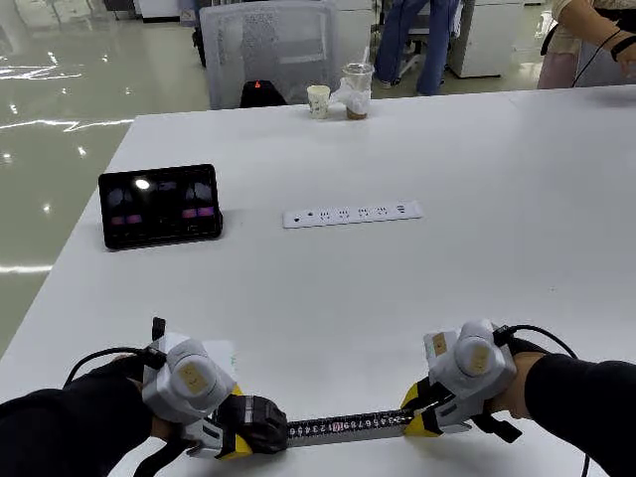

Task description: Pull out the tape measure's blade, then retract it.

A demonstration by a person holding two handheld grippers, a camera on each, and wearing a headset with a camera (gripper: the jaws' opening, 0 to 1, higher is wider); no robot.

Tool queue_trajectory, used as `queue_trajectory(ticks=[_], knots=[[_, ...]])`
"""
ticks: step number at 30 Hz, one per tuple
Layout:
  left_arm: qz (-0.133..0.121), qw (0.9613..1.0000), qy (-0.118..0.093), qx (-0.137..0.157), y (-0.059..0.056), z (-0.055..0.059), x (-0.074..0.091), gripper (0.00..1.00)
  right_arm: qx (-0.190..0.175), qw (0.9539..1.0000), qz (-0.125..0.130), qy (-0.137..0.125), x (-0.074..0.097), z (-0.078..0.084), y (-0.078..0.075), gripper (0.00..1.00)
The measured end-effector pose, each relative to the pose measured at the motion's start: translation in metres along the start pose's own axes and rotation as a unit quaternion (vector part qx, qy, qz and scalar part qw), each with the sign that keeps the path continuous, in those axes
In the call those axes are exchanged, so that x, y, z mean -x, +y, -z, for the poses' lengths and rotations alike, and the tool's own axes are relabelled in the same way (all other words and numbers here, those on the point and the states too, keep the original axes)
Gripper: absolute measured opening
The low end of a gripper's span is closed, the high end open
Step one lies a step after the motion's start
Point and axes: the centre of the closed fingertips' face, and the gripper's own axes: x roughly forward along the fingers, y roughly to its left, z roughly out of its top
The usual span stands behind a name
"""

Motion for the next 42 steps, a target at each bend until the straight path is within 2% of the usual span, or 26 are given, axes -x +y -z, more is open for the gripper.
queue_trajectory(ticks=[42], knots=[[-0.003, 1.0000, -0.001, 0.004, 0.000, 0.001, -0.001, 0.31, -0.008, 0.9999, 0.000, 0.009, 0.017, 0.025, -0.002, 0.11]])
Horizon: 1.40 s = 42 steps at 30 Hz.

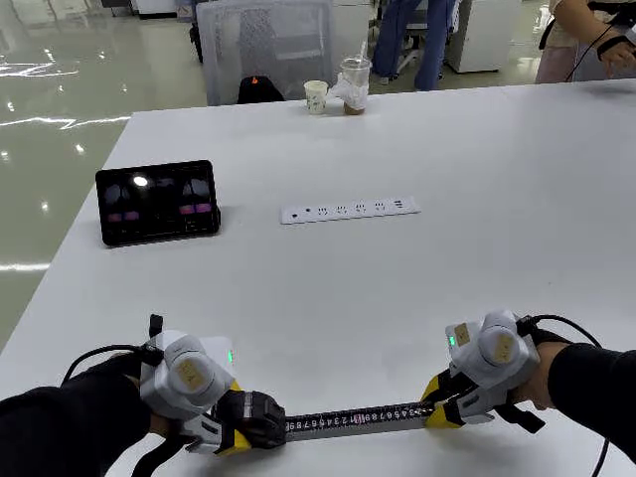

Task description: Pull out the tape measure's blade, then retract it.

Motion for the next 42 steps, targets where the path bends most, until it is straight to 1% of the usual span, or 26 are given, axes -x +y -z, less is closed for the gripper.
queue_trajectory(ticks=[24, 42], knots=[[0.000, 1.0000, 0.002, 0.002, 0.000, 0.000, 0.000, 0.31, -0.008, 1.0000, -0.001, 0.005, 0.009, 0.013, -0.001, 0.11], [-0.001, 1.0000, -0.001, 0.004, -0.001, -0.001, 0.000, 0.31, -0.013, 0.9999, 0.002, 0.005, 0.015, 0.023, -0.002, 0.11]])
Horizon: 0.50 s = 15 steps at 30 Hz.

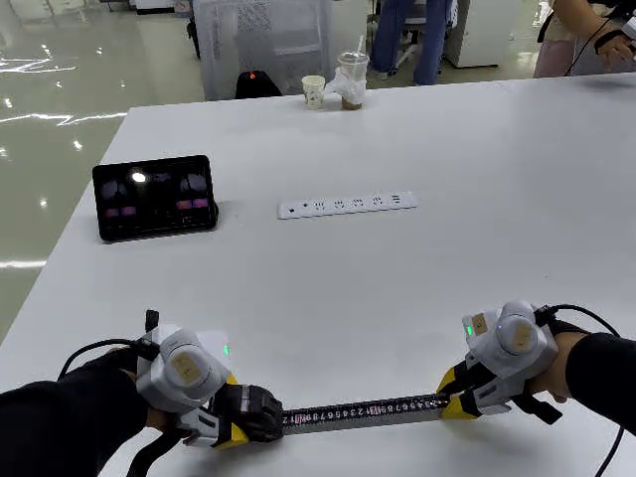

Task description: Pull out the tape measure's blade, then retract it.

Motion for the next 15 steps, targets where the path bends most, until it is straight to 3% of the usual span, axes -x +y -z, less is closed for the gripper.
queue_trajectory(ticks=[15], knots=[[0.000, 1.0000, 0.000, 0.000, -0.0002, -0.0003, -0.0002, 0.31, -0.005, 1.0000, 0.003, 0.002, 0.0060, 0.0079, -0.0010, 0.11]])
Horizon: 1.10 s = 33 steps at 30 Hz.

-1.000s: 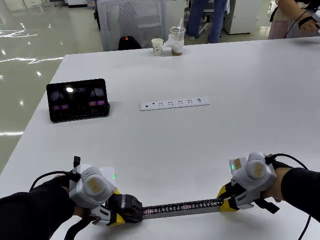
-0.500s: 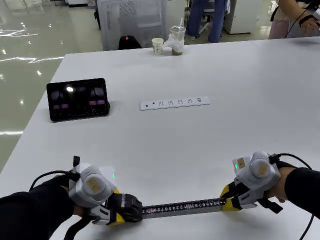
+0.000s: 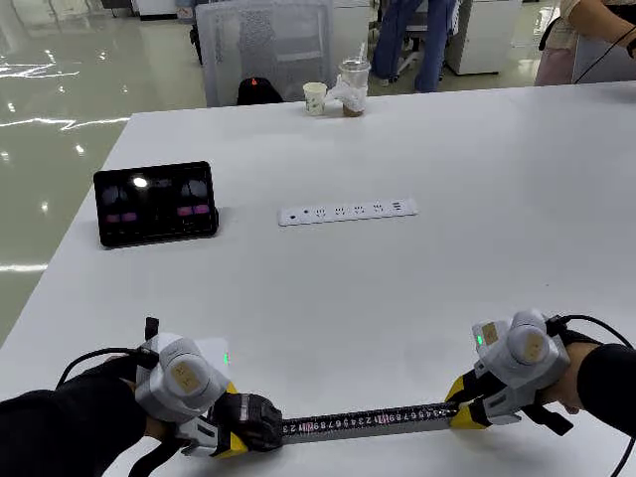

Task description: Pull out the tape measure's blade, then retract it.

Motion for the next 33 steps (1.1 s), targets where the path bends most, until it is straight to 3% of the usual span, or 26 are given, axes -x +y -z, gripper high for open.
queue_trajectory(ticks=[18, 33], knots=[[0.001, 1.0000, -0.002, 0.003, 0.0003, -0.0012, -0.0006, 0.31, -0.006, 1.0000, 0.004, 0.000, 0.0020, 0.0029, -0.0003, 0.11], [-0.004, 0.9999, 0.006, -0.012, 0.0011, -0.0017, -0.0005, 0.32, 0.001, 0.9997, 0.009, 0.021, -0.0003, 0.0020, -0.0010, 0.13]])
